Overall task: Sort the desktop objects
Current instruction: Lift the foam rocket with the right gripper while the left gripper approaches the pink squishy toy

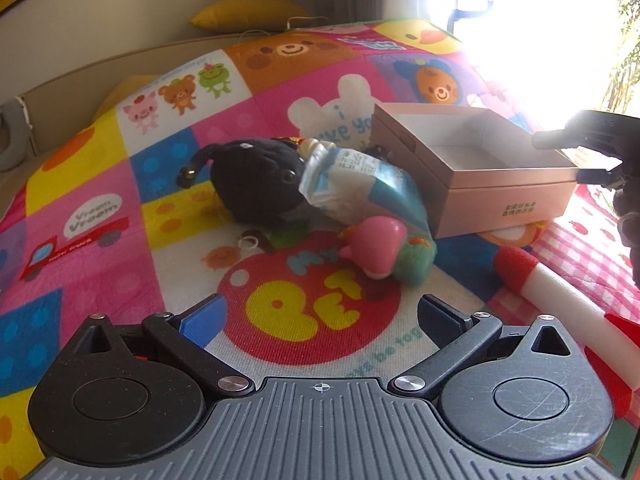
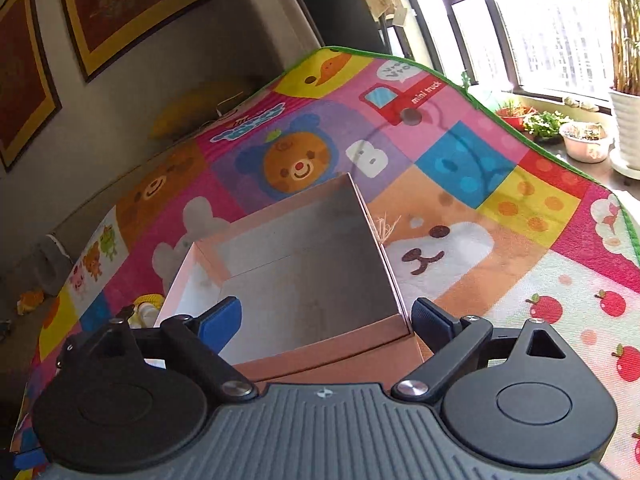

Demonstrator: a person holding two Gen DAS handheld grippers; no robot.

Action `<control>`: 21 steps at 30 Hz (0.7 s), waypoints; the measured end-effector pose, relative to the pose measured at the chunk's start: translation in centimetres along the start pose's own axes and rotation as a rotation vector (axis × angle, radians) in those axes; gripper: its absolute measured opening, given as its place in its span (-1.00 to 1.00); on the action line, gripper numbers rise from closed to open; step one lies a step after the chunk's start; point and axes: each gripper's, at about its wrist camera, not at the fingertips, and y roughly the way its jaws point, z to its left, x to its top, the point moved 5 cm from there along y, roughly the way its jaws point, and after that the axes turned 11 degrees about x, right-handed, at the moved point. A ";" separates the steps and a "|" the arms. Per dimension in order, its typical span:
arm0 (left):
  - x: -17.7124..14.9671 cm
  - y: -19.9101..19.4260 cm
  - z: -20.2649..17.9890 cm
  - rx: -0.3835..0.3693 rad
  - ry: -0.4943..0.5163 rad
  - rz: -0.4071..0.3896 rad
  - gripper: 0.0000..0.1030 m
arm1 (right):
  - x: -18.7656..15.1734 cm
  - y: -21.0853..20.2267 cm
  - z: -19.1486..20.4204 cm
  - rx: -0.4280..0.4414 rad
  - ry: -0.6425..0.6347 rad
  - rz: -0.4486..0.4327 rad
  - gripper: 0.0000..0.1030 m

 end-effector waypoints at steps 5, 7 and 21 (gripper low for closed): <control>-0.1 0.0 -0.2 -0.016 -0.006 0.000 1.00 | -1.4 -2.4 3.4 0.008 -0.142 0.002 0.77; -0.2 0.1 -0.1 -0.016 -0.005 0.004 1.00 | -2.6 -4.1 5.0 0.012 -0.216 0.032 0.77; 1.8 2.3 -3.3 -0.027 0.016 -0.021 1.00 | -8.9 -9.4 4.3 -0.005 -0.109 0.077 0.21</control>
